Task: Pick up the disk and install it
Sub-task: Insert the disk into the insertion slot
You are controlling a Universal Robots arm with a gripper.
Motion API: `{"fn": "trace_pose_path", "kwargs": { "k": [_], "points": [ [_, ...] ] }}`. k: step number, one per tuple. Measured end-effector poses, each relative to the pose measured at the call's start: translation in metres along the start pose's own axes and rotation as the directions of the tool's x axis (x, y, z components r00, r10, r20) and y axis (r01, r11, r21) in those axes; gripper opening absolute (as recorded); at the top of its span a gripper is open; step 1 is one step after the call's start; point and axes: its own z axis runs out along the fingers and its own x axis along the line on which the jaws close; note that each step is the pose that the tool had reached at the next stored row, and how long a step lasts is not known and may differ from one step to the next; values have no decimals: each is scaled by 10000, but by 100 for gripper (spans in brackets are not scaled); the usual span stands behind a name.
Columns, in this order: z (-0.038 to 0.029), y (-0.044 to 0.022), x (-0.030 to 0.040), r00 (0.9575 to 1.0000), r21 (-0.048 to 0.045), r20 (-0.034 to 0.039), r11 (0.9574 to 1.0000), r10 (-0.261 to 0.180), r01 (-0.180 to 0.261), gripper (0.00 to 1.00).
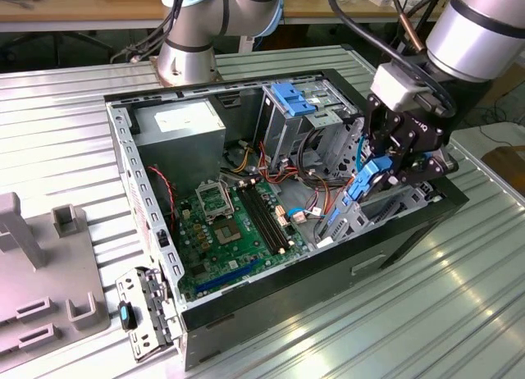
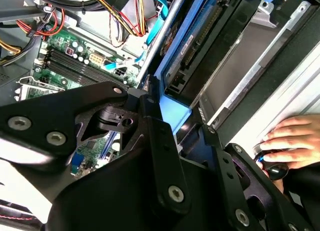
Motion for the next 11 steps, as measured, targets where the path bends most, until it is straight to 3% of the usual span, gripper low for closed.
{"fn": "trace_pose_path", "kwargs": {
  "k": [4, 11],
  "points": [
    [58, 1, 1, 10000, -3, -1, 10000, 1, -1, 37],
    [61, 1, 2, 10000, -6, -1, 10000, 1, -1, 37]
  ]
}}
